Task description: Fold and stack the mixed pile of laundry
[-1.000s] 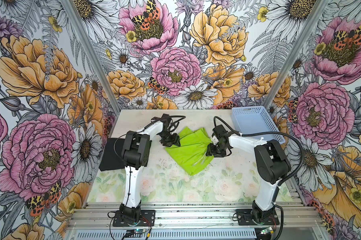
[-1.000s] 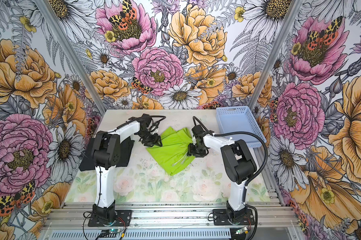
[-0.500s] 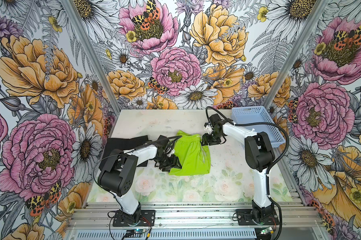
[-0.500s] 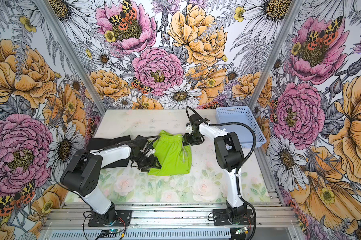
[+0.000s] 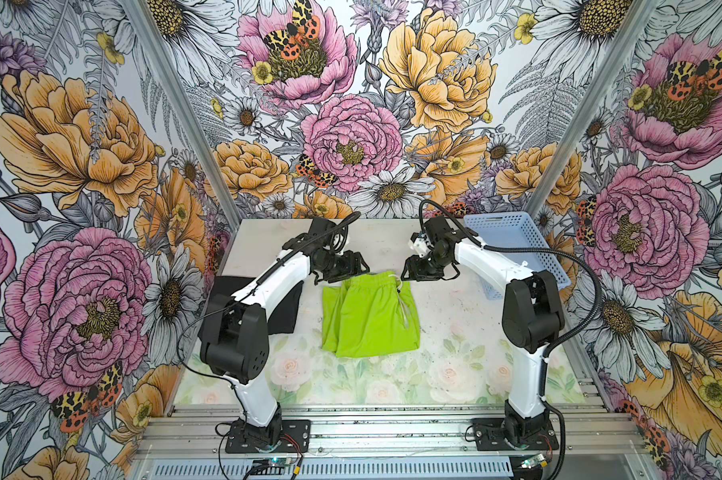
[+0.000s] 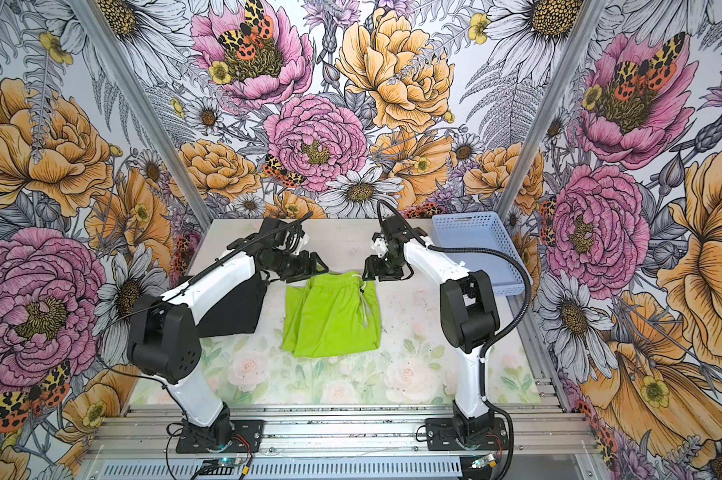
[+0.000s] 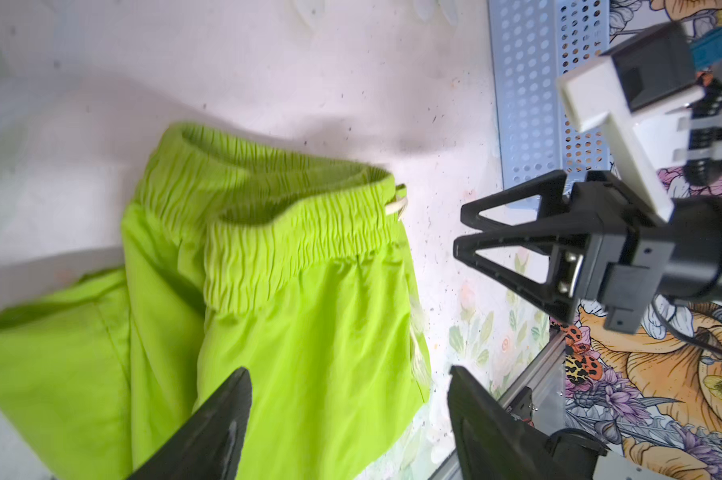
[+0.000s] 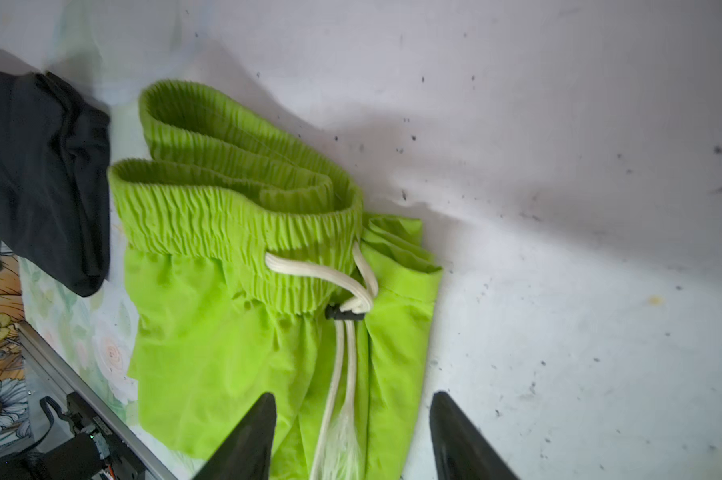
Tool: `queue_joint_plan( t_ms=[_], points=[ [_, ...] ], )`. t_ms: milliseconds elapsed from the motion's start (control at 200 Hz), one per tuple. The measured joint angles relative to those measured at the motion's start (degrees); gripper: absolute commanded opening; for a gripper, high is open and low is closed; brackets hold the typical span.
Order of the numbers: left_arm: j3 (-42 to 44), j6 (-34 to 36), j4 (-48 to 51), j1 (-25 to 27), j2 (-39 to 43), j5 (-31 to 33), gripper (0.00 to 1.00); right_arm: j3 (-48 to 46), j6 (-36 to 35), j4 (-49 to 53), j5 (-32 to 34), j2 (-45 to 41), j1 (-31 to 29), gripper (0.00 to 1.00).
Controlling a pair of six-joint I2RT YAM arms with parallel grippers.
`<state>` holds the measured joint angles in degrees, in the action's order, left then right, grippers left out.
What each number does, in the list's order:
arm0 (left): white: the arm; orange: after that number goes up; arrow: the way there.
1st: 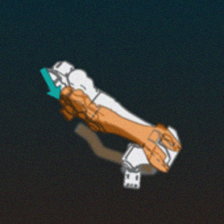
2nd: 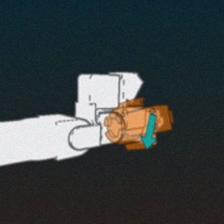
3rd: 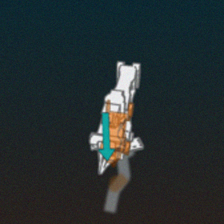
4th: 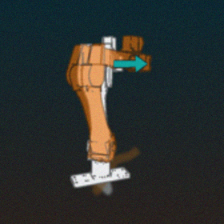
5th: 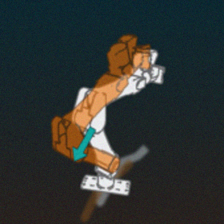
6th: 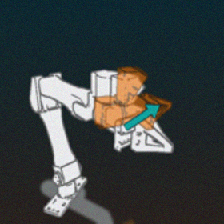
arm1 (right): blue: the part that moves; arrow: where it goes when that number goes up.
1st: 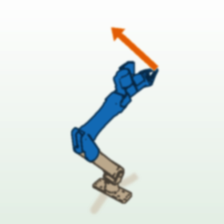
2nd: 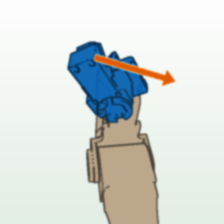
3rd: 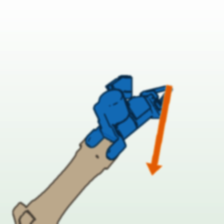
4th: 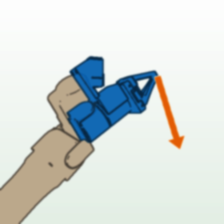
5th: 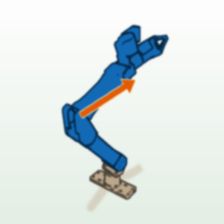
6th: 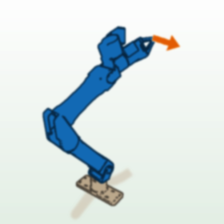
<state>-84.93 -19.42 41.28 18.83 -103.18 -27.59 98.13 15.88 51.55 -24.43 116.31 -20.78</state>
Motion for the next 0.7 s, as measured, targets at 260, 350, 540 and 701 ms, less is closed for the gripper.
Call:
queue_joint_plan(
  t_ms=[260, 350, 540, 701],
  points=[
    [-1.77, 4.9, 0.74, -2.21, -11.69, -0.28, 0.61, 4.61, 4.31, -3.8, -0.96, 4.92, -2.12, 0.62],
    [-1.57, 5.97, 1.25, -2.82, -11.56, -0.31, 0.61, 5.46, 5.4, -4.28, -0.96, 6.88, -2.64, 0.62],
    [-1.64, 7.72, 1.14, -2.93, -11.58, -0.85, 0.59, 7.04, 6.45, -4.63, -1.49, 10.64, -3.39, 0.57],
    [-1.66, 8.5, 1.09, -2.95, -12.04, -1.79, 0.27, 7.34, 7.1, -4.81, -1.79, 11.67, -3.98, 0.28]
  ],
)
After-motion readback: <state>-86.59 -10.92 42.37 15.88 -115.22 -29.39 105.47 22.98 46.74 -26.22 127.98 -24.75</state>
